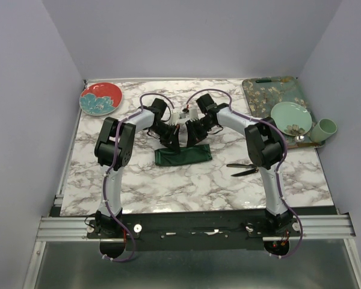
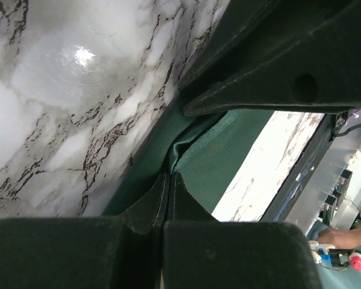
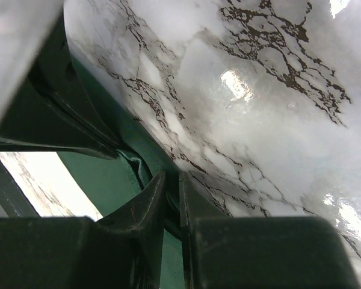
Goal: Fold the napkin into a case and place the utensils inside
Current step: Smooth out the smaller rectangle-folded napkin at the center of the board.
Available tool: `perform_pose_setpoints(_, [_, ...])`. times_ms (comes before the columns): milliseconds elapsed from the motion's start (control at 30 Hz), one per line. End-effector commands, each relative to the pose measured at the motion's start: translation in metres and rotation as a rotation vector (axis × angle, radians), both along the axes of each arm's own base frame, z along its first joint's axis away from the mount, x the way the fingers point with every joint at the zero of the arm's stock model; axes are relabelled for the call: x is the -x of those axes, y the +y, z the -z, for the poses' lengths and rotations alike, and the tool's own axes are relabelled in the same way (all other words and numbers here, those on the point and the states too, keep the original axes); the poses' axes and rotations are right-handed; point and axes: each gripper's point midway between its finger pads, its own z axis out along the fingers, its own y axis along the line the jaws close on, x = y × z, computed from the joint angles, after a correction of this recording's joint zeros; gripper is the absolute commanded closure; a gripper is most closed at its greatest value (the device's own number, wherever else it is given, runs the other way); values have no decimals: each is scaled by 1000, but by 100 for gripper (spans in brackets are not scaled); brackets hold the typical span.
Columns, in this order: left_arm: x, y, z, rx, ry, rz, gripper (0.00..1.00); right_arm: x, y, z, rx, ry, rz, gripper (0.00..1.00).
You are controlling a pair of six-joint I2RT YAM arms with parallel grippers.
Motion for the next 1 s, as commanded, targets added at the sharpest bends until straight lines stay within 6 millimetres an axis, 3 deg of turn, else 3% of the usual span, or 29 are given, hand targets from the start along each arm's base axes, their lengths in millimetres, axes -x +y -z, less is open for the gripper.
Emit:
perform_pose_setpoints(0, [-10,-2,9,-20,-26,-9,100,16,1,6,-5,63,-21,79])
perform_pose_setpoints(167, [-3,-4,6,13,-15,10,100,24,-1,8,-5,78,-30,79])
perform_pose_setpoints(200, [-1,-7,-6,46,-32,18,100,27,-2,9,-6,88,-34,79])
perform_pose_setpoints(333, [4,-10,-23,115,-114,26,100,34,-1,8,-28,104,-42,80])
perform_pose_setpoints(600, [11,-8,-14,106,-112,6,100,44,3,4,-58,119,-57,80])
perform_pose_setpoints(867, [3,-7,-4,78,-95,-19,100,33,5,-5,-58,71,-56,77])
perform_pose_setpoints(967, [6,-5,4,57,-72,-20,100,17,-3,-16,-29,5,-20,72])
